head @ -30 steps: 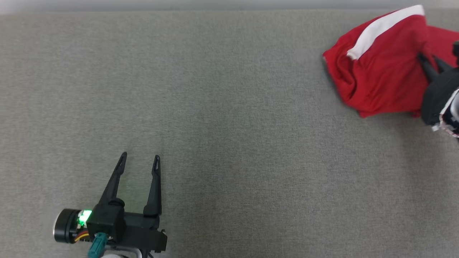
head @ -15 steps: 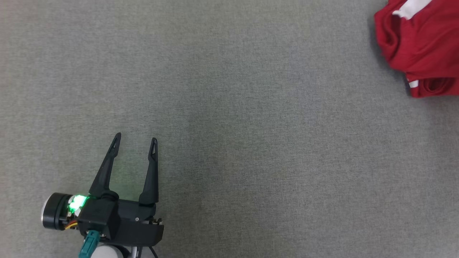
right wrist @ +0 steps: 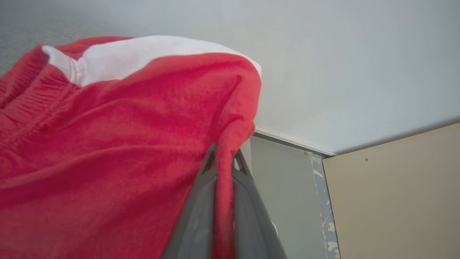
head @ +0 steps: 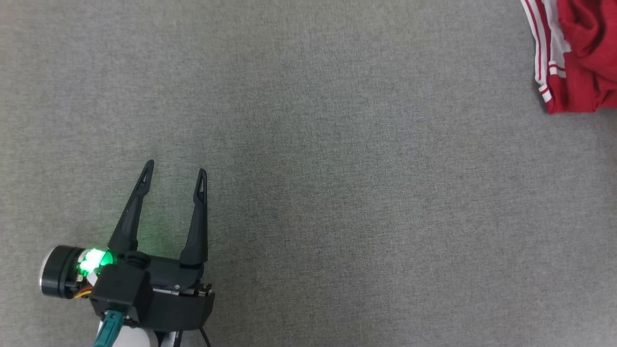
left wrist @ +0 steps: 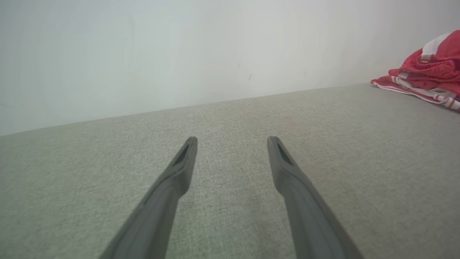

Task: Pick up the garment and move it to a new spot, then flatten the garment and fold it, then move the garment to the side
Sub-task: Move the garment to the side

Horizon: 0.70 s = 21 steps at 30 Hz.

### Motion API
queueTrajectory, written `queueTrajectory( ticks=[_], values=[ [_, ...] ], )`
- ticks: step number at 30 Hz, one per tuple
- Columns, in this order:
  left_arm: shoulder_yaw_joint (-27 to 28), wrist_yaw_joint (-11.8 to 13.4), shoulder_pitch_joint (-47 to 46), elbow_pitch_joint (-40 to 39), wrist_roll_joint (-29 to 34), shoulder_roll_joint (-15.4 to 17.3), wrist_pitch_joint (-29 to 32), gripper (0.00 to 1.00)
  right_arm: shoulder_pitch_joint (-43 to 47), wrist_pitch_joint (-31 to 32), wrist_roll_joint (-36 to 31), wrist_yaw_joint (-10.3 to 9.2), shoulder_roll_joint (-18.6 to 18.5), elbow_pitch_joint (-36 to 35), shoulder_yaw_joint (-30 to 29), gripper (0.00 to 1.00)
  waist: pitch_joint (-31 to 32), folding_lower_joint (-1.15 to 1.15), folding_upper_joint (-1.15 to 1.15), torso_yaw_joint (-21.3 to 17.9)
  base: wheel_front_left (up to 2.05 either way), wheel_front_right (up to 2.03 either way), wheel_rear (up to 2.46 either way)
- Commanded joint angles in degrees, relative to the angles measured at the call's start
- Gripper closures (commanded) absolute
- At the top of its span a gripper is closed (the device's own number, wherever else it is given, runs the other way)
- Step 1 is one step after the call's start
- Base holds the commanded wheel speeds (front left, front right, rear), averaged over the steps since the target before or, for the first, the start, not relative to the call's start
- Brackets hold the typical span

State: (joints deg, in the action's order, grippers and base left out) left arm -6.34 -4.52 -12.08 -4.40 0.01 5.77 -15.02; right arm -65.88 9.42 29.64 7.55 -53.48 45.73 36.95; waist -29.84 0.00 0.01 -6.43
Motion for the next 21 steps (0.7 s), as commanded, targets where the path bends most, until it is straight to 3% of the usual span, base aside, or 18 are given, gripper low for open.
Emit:
queueTrajectory(
  ticks=[1,15,16,17,18,21],
  values=[
    [0.08,0.22,-0.84,-0.38,0.04,0.45,-0.1,0.0,-0.8,-0.7,-0.4,-0.17,0.26,0.76,-0.07,1.0,-0.82,0.0,-0.01,-0.19,0.0,0.0,0.0],
    [0.47,1.1,-0.67,-2.12,-0.03,1.59,-0.11,0.0,-5.05,-5.06,-4.12,-0.17,2.6,7.8,0.08,1.0,-3.32,0.0,-0.01,-0.94,0.0,0.0,0.0],
    [0.45,1.23,-0.67,-2.29,0.01,1.68,-0.1,0.0,-5.46,-5.48,-4.44,-0.17,2.88,8.15,0.09,0.92,-3.48,0.0,-0.01,-1.07,0.0,0.0,0.0],
    [0.44,1.27,-0.68,-2.42,0.04,1.76,-0.11,0.0,-5.77,-5.84,-4.67,-0.17,3.14,8.5,0.05,0.56,-3.6,0.0,-0.01,-1.18,0.0,0.0,0.0],
    [0.43,1.34,-0.67,-2.56,0.05,1.86,-0.1,0.0,-6.05,-6.21,-5.26,-0.17,3.37,8.77,0.28,0.04,-3.73,0.0,-0.01,-1.3,0.0,0.0,0.0],
    [0.42,1.41,-0.63,-2.82,0.01,2.1,-0.1,0.0,-6.76,-7.07,-6.11,-0.17,4.05,10.0,0.41,0.0,-3.94,0.0,-0.01,-1.61,0.0,0.0,0.0]
  ],
)
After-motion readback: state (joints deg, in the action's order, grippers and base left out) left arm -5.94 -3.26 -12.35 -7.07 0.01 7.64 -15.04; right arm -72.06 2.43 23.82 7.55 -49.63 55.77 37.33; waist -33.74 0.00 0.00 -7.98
